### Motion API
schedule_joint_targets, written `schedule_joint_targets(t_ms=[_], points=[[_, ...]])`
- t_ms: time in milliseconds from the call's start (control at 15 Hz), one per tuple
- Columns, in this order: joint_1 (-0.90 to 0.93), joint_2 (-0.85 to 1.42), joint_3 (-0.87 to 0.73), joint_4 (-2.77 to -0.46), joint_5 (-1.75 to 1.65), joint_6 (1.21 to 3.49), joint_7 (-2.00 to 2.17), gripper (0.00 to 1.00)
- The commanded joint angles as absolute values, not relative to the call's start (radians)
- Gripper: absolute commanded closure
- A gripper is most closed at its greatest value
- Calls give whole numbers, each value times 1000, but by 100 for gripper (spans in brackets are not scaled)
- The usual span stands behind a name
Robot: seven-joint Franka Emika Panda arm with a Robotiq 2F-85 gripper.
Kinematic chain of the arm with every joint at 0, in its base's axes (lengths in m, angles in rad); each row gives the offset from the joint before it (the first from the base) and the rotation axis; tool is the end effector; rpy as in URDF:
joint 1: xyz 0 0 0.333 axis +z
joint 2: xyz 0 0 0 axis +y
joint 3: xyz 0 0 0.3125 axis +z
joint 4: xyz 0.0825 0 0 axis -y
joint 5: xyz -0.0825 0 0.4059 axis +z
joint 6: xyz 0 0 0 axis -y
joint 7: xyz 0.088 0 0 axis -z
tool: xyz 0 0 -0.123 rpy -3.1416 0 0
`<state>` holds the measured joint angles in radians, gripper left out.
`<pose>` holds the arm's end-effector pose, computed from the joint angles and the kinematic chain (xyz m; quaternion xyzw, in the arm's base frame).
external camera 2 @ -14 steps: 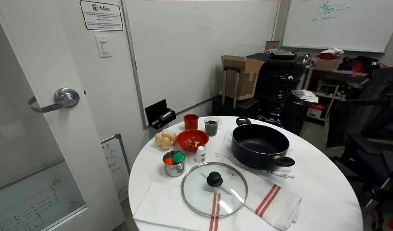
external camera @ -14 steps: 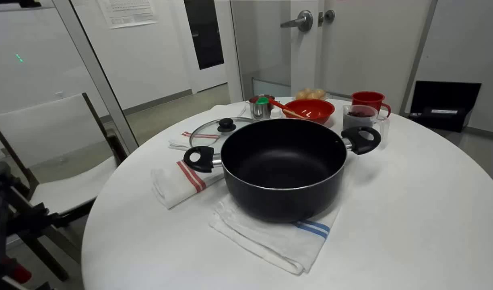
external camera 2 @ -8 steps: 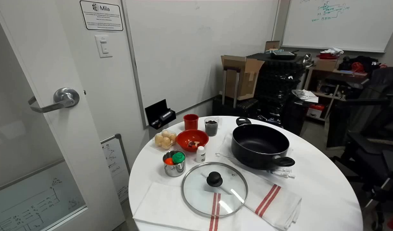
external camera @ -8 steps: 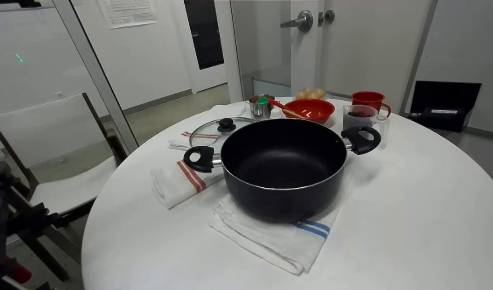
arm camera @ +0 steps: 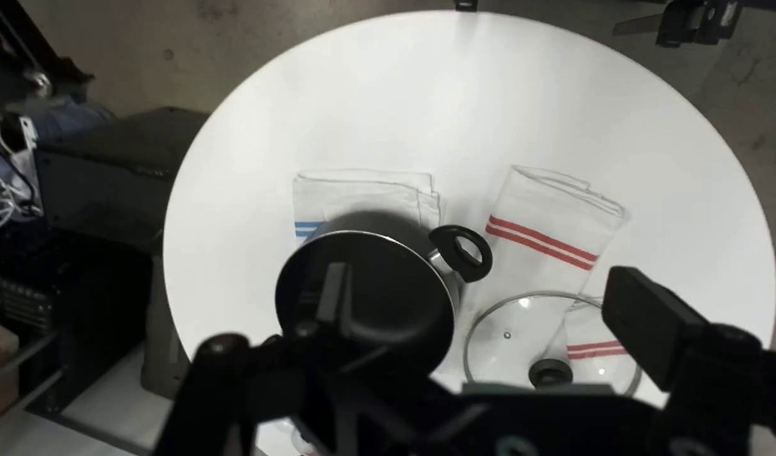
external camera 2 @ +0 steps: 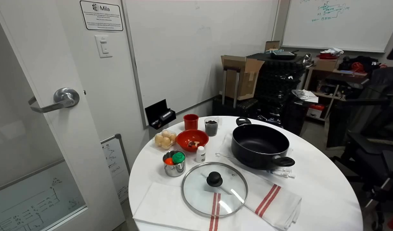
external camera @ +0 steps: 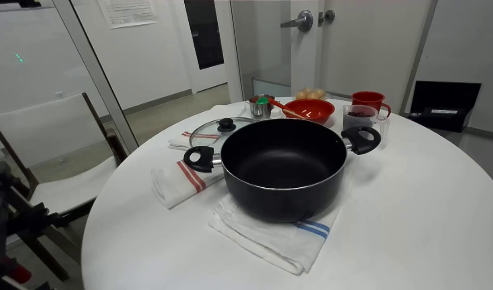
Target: Place the lid on the pot
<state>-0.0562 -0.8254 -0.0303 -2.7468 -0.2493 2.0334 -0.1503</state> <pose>0.3353 -0.0455 0.4328 0.9894 0.0850 0.0439 0.1088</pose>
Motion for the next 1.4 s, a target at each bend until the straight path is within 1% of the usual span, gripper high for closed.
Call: schedule_joint_targets(t_ms=[0, 333, 533, 933, 1333], points=[[14, -647, -63, -2658, -248, 2129, -259, 0], [102, -401, -90, -2517, -207, 2249, -445, 0], [142, -255, -88, -2408, -162, 2264, -567, 0], [151, 46, -4, -2155, -97, 2232, -730, 0], [130, 288, 82, -1958, -141, 2257, -717, 0]])
